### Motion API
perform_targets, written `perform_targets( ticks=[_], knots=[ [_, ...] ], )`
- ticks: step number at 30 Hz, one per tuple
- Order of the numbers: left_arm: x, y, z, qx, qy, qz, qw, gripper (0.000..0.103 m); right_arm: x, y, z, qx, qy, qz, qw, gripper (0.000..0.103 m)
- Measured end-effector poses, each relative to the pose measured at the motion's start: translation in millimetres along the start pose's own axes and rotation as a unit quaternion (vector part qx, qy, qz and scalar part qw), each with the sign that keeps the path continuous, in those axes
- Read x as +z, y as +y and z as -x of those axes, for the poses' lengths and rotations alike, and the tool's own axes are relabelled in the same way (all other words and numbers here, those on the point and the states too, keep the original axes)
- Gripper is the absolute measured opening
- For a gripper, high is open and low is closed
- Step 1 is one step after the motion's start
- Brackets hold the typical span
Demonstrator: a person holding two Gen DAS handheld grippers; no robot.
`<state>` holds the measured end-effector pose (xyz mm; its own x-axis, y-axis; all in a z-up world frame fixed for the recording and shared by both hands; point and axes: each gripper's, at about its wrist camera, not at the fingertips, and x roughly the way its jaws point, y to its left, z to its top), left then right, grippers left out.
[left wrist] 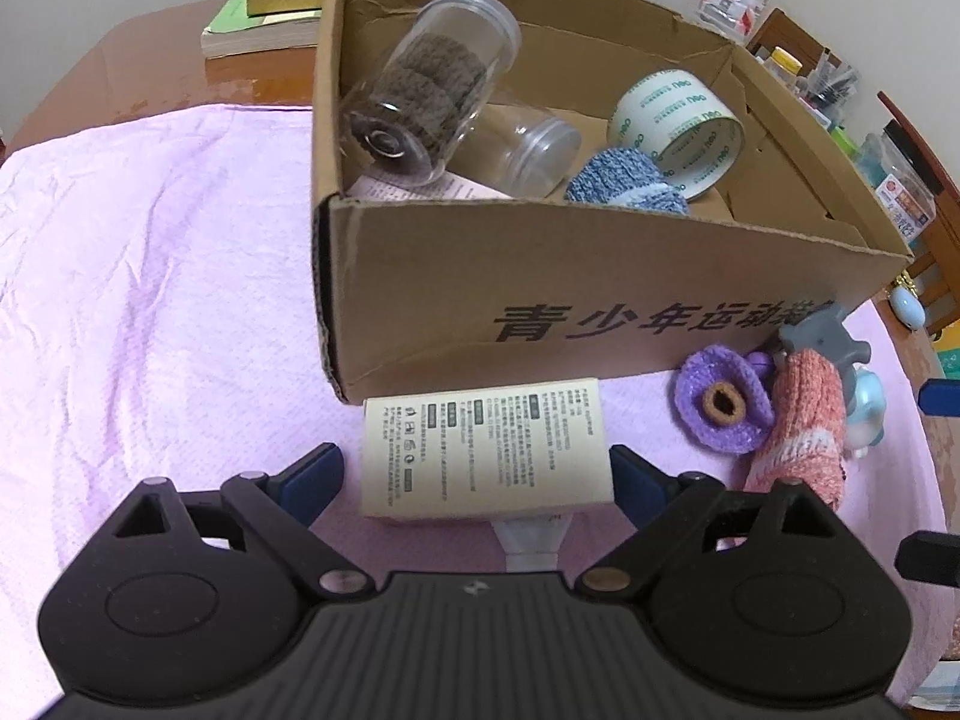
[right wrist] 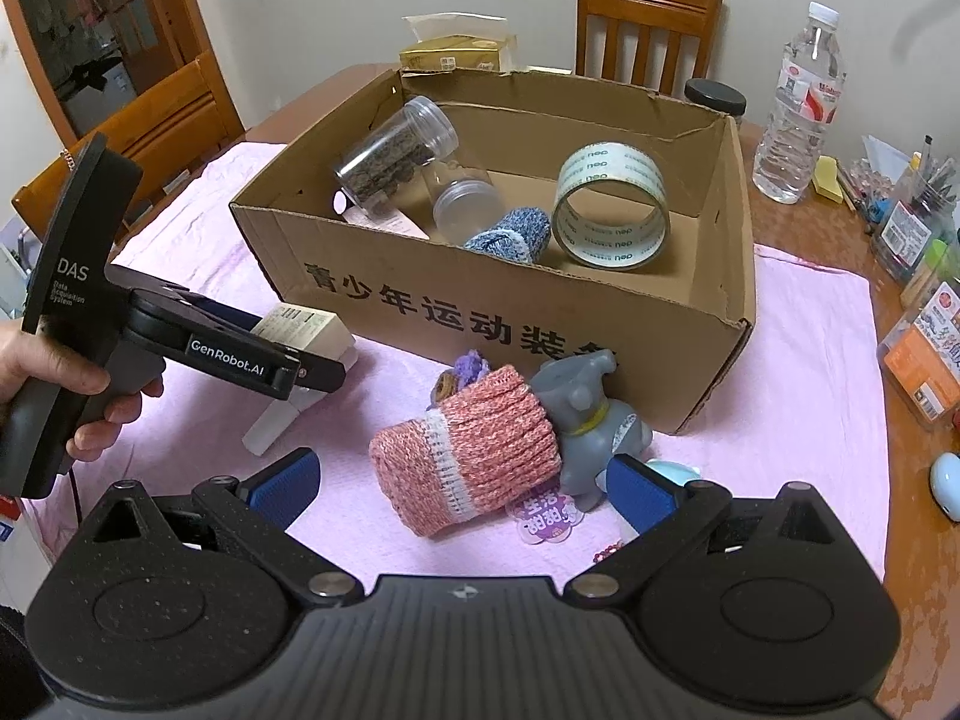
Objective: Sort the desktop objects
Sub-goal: 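Grasp the white product box with the left tool, then grasp the pink knit sock with the right tool while the left tool holds the white box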
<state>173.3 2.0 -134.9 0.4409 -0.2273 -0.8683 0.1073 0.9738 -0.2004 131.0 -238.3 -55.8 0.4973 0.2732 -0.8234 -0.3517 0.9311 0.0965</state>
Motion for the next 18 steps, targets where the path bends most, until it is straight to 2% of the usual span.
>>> perform_targets(
  ticks=[4, 18],
  knots=[
    [-0.4, -0.8, -0.4, 0.006, -0.003, -0.004, 1.0, 0.08, 1.4, 0.1, -3.4, -0.001, 0.002, 0.011, 1.0, 0.103],
    [0.2, -6.4, 12.5, 0.011, -0.021, -0.025, 0.9994, 0.08, 6.8, 20.7, -27.1, 0.009, 0.024, 0.095, 0.995, 0.103]
  ],
)
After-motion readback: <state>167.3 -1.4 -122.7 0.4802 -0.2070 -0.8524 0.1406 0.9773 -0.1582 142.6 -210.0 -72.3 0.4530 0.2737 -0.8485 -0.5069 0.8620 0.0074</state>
